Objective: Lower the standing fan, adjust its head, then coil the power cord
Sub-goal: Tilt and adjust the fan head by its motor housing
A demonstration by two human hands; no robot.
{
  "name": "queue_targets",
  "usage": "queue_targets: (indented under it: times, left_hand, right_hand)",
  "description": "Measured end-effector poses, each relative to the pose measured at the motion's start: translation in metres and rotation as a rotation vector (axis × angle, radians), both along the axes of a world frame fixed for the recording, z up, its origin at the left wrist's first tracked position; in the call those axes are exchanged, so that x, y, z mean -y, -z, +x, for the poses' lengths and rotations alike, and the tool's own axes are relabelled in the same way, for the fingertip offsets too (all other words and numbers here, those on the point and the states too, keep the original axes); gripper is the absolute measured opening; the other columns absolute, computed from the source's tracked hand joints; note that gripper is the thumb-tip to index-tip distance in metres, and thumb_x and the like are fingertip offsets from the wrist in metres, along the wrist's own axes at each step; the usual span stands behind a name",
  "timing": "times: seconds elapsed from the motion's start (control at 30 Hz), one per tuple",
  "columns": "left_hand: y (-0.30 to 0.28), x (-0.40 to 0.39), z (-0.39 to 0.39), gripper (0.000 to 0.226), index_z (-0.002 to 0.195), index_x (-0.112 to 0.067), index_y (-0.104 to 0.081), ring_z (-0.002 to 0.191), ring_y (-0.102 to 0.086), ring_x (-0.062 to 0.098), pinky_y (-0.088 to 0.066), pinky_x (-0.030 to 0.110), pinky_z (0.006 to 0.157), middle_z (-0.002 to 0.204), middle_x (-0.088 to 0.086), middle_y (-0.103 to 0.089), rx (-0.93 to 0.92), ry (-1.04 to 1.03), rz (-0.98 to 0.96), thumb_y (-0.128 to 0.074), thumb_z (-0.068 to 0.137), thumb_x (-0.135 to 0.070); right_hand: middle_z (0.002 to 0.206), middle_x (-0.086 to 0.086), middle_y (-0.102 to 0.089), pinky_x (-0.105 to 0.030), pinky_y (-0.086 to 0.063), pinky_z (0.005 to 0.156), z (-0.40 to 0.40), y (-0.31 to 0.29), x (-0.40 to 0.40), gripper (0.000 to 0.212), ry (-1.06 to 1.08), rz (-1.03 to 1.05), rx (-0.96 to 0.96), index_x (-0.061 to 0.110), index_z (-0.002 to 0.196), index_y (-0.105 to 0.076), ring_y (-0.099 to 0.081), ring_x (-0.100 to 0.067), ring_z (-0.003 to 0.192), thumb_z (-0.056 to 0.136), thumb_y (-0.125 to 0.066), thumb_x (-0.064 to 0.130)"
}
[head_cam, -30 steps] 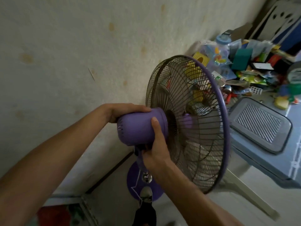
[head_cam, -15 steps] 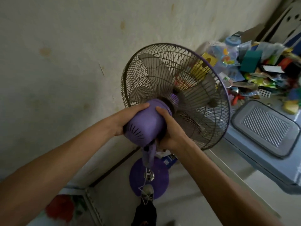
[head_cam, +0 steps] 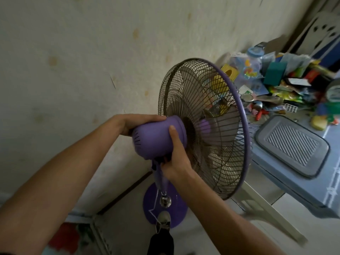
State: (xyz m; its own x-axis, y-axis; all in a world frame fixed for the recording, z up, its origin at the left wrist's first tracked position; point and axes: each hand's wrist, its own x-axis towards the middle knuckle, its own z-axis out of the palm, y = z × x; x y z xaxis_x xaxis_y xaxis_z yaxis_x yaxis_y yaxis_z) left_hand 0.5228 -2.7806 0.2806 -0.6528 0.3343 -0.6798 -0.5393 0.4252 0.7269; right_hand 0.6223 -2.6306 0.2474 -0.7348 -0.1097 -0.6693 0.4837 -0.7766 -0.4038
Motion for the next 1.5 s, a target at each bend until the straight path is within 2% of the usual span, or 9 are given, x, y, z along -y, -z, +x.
queue_targets:
  times: [0.43,0.7,0.87,1.0,1.07,1.17,1.3,1.4,1.5]
  left_hand:
    - [0.005,-0.02,0.013,0.048,0.115,-0.018,-0.072,0.095,-0.074,0.025,-0.06,0.036,0.075,0.109,0.009,-0.077,-0.151,-0.154,0.034,-0.059,0.089,-0.057]
    - [0.02,-0.02,0.035,0.048,0.114,-0.02,-0.071,0.102,-0.071,0.025,-0.057,0.04,0.085,0.109,0.004,-0.076,-0.354,-0.34,0.085,-0.06,0.086,-0.057]
    - [0.016,-0.022,0.046,0.039,0.108,-0.028,-0.07,0.1,-0.068,0.02,-0.055,0.034,0.07,0.106,-0.005,-0.073,-0.437,-0.387,-0.02,-0.053,0.092,-0.058]
    - [0.016,-0.027,0.055,0.021,0.106,-0.036,-0.067,0.108,-0.062,0.019,-0.053,0.033,0.074,0.113,-0.01,-0.065,-0.549,-0.421,-0.077,-0.055,0.095,-0.049]
    - [0.019,-0.029,0.061,0.027,0.116,-0.034,-0.062,0.111,-0.06,0.022,-0.052,0.031,0.081,0.117,-0.008,-0.061,-0.662,-0.392,-0.142,-0.063,0.091,-0.045]
    - [0.024,-0.034,0.073,0.064,0.138,-0.022,-0.048,0.117,-0.054,0.02,-0.05,0.037,0.096,0.13,-0.002,-0.051,-0.81,-0.356,-0.263,-0.075,0.083,-0.043]
    - [0.027,-0.044,0.091,0.081,0.146,-0.019,-0.038,0.122,-0.051,0.025,-0.051,0.044,0.099,0.143,0.007,-0.045,-0.883,-0.396,-0.341,-0.079,0.08,-0.039]
    - [0.027,-0.048,0.1,0.081,0.148,-0.021,-0.036,0.124,-0.052,0.03,-0.051,0.047,0.098,0.146,0.009,-0.045,-0.886,-0.423,-0.378,-0.079,0.081,-0.035]
    - [0.027,-0.052,0.106,0.081,0.15,-0.023,-0.033,0.125,-0.052,0.033,-0.051,0.047,0.097,0.149,0.009,-0.043,-0.858,-0.45,-0.371,-0.078,0.083,-0.031]
  right_hand:
    - [0.136,-0.017,-0.062,-0.043,-0.063,0.064,0.0,-0.004,-0.023,0.089,-0.039,-0.018,-0.028,0.013,0.152,-0.037,-0.068,-0.034,0.104,0.08,-0.081,0.043]
    - [0.101,-0.008,-0.07,-0.034,-0.062,0.056,0.0,-0.002,-0.03,0.088,-0.062,-0.011,-0.038,0.011,0.149,-0.041,-0.071,-0.027,0.089,0.077,-0.084,0.041]
    - [0.137,-0.016,-0.062,-0.045,-0.06,0.091,0.0,0.012,-0.038,0.091,-0.144,0.009,-0.055,0.009,0.151,-0.039,-0.067,-0.034,0.113,0.077,-0.083,0.039]
    - [0.13,-0.013,-0.067,-0.046,-0.049,0.108,0.01,0.001,-0.055,0.057,-0.271,0.129,-0.101,0.008,0.143,-0.05,-0.065,-0.03,0.115,0.095,-0.066,0.035]
    - [0.123,-0.01,-0.07,-0.037,-0.052,0.104,0.028,-0.015,-0.072,0.04,-0.427,0.333,-0.259,0.01,0.132,-0.06,-0.066,-0.027,0.113,0.099,-0.059,0.032]
    - [0.107,0.007,-0.065,-0.013,-0.051,0.079,0.06,-0.033,-0.104,0.026,-0.574,1.093,-0.833,0.018,0.113,-0.066,-0.063,-0.006,0.097,0.093,-0.062,0.034]
    - [0.117,0.006,-0.062,-0.023,-0.05,0.094,0.082,-0.059,-0.16,0.019,-0.145,1.587,-1.284,0.022,0.106,-0.071,-0.057,-0.007,0.111,0.089,-0.064,0.027]
    - [0.144,-0.011,-0.045,-0.046,-0.036,0.109,0.07,-0.061,-0.195,0.048,0.027,1.839,-1.104,0.021,0.128,-0.059,-0.04,-0.03,0.136,0.084,-0.065,0.037]
    - [0.163,-0.003,-0.013,-0.056,-0.03,0.115,0.057,-0.053,-0.213,0.093,-0.316,1.692,-0.785,0.038,0.153,-0.018,-0.019,-0.033,0.15,0.078,-0.066,0.065]
